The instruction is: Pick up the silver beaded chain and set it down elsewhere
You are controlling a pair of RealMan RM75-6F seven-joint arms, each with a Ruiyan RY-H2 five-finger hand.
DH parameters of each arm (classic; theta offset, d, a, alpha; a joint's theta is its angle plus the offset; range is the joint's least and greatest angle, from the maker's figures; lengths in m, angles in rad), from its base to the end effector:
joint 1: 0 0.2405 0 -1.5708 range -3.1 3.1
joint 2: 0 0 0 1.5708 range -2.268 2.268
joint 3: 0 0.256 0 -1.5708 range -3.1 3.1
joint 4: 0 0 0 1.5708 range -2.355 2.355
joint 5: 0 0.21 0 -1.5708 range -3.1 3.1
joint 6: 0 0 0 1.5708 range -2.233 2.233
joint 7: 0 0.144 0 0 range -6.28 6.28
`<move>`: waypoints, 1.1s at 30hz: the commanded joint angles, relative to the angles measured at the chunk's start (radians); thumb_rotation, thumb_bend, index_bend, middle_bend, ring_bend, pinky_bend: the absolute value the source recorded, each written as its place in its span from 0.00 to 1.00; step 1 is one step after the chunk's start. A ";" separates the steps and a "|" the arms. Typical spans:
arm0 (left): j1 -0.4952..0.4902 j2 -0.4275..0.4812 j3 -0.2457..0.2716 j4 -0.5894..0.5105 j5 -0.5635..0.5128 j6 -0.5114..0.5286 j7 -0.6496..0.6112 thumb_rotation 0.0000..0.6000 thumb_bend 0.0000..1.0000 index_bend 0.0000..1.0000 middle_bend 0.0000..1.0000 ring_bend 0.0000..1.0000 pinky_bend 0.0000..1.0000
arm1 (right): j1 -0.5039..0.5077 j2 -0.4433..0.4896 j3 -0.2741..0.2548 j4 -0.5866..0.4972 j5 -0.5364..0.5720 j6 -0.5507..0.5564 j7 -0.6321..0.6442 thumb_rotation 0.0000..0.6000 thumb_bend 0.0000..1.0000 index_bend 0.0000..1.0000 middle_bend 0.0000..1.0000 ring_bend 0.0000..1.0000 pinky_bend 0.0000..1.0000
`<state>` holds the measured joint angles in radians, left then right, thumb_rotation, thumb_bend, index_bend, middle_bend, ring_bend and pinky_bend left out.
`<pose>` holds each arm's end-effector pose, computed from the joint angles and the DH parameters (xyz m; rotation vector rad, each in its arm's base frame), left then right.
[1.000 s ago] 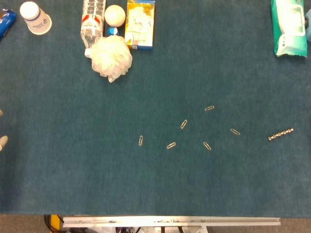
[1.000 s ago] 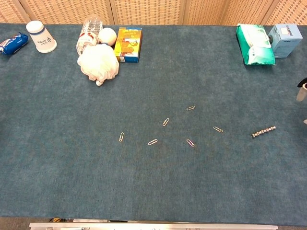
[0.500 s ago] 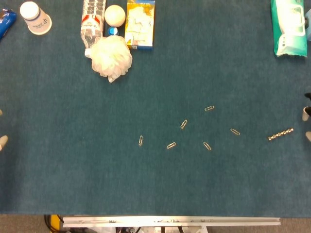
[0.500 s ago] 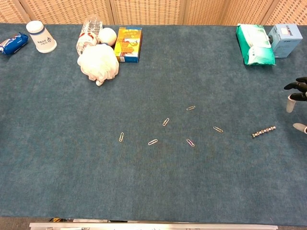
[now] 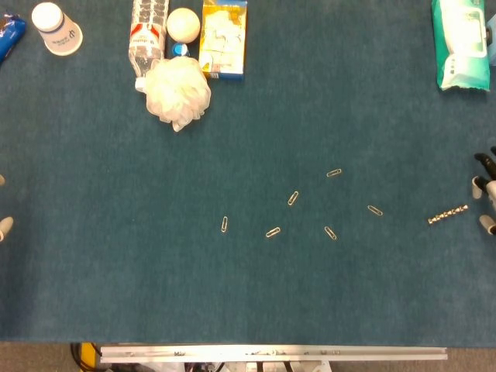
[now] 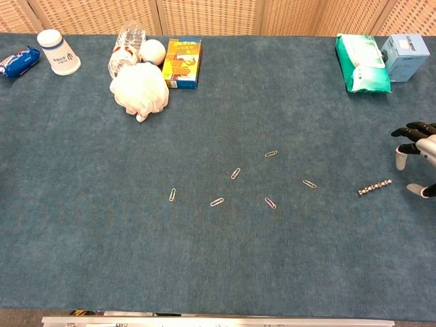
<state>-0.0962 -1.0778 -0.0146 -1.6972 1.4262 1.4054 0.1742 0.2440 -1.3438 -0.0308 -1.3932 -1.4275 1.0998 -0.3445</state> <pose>-0.3121 0.1747 0.1526 -1.4474 -0.9125 -0.7106 -0.3357 -0.2059 0.0485 1.8146 -0.8476 0.4490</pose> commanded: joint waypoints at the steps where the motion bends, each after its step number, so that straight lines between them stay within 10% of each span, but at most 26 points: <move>1: -0.001 0.000 0.000 0.001 -0.001 -0.001 0.000 1.00 0.15 0.39 0.28 0.15 0.29 | 0.007 -0.009 0.000 0.004 0.008 -0.011 -0.013 1.00 0.21 0.48 0.14 0.01 0.10; 33: -0.002 0.003 0.002 -0.002 0.001 -0.003 -0.004 1.00 0.15 0.39 0.29 0.15 0.30 | 0.036 -0.080 -0.010 0.043 0.041 -0.043 -0.056 1.00 0.29 0.52 0.14 0.01 0.08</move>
<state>-0.0977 -1.0748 -0.0126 -1.6997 1.4267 1.4030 0.1703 0.2801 -1.4238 -0.0410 -1.3503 -1.3868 1.0568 -0.4004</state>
